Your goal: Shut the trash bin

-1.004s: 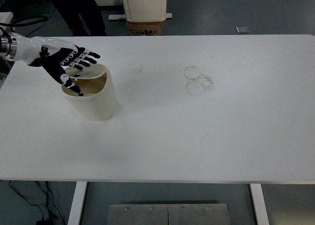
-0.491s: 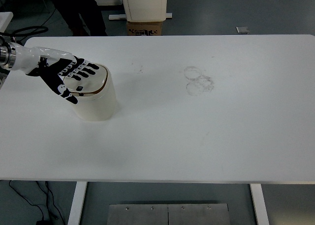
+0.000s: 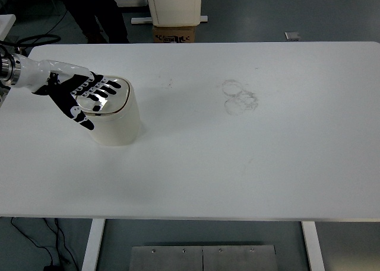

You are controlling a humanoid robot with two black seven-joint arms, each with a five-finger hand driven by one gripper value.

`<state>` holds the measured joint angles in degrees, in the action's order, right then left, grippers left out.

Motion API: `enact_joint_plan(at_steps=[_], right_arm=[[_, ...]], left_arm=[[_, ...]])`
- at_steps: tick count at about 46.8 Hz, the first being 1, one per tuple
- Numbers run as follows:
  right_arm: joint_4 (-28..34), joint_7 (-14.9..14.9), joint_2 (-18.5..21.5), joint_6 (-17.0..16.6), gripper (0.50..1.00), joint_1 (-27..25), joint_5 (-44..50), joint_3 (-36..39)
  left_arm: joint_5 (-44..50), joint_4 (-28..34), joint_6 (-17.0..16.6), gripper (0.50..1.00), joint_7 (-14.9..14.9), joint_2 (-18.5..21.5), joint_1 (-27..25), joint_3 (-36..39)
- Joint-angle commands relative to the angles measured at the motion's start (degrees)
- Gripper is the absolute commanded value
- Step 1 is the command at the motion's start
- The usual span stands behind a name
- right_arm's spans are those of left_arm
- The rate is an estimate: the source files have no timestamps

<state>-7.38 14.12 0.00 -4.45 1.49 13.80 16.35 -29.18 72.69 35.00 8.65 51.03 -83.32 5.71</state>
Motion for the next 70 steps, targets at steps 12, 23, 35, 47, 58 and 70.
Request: enact_joint_plan(at_steps=[12, 23, 35, 47, 58, 70], right_arm=[[0.0, 0.0, 0.0, 0.0, 0.991, 0.0, 0.0, 0.0], [0.0, -0.1, 0.0, 0.0, 0.991, 0.0, 0.0, 0.0], [0.0, -0.1, 0.0, 0.0, 0.991, 0.0, 0.0, 0.0], [0.0, -0.1, 0.0, 0.0, 0.991, 0.0, 0.0, 0.0], [0.0, 0.0, 0.0, 0.0, 0.991, 0.0, 0.0, 0.0], [0.0, -0.1, 0.0, 0.0, 0.991, 0.0, 0.0, 0.0]], left_arm=[[0.0, 0.0, 0.0, 1.000, 0.0, -0.1, 0.1, 1.1], [0.0, -0.1, 0.0, 1.000, 0.0, -0.1, 0.1, 1.3], [1.1, -0.5, 0.0, 1.000, -0.1, -0.1, -2.7, 1.1], [4.0, -3.0, 0.0, 1.000, -0.2, -0.8, -4.3, 0.6], [13.1, -7.8, 0.0, 1.000, -0.6, -1.9, -4.0, -1.8], [22.4, -14.8, 0.0, 1.000, -0.9, -2.5, -1.4, -2.5]])
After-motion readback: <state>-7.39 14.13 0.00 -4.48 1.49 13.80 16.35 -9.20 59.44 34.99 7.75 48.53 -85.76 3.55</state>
